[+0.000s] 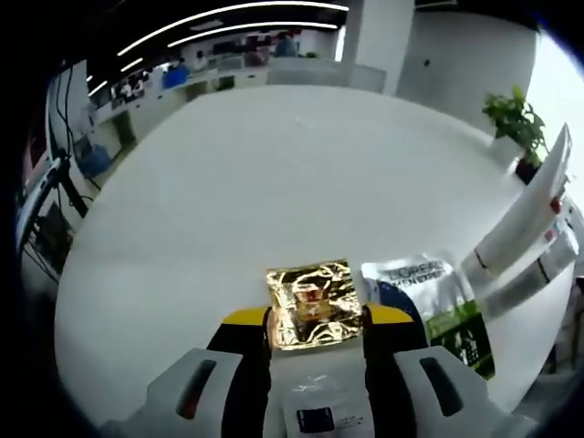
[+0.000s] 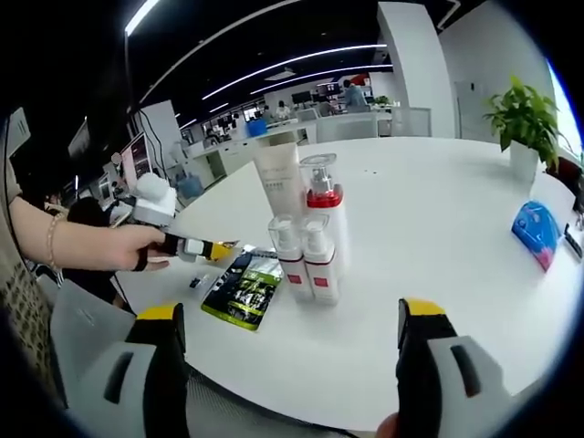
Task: Arrange the skincare products in the storage area until every visible bottle or jar stands upright without overlapping.
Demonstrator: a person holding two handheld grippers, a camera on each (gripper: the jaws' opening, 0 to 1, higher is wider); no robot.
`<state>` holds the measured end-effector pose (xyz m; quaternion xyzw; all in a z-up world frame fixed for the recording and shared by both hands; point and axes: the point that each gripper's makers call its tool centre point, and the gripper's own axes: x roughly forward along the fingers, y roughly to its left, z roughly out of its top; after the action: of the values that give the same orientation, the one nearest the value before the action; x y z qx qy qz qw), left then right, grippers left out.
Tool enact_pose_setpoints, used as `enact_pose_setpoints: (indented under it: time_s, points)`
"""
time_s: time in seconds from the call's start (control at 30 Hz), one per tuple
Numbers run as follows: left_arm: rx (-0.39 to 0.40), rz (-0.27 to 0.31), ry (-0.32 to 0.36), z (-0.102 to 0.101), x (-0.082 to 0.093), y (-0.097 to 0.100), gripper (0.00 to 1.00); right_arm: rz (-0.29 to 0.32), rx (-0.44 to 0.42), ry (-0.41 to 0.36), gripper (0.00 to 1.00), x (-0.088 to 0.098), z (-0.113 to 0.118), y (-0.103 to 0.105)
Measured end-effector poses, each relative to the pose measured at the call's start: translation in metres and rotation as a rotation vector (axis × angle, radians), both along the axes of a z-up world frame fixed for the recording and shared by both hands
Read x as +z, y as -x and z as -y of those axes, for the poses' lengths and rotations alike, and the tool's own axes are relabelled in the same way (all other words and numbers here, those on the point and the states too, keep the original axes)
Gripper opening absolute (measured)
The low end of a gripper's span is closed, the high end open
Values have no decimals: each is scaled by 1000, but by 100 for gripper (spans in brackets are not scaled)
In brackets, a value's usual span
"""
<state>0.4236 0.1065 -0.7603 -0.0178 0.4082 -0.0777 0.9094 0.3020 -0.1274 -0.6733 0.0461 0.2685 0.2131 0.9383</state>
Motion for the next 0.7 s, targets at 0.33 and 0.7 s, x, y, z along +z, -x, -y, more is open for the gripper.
enact_pose_setpoints:
  time_s: [0.33,0.7]
  points:
    - [-3,-24,-5,-3,-15,-6,38,-5,3,2,97,-1,-1,0]
    - [-7,-31,13,-4,-22,-9,41,-6,7,5,97,-2,-2,1]
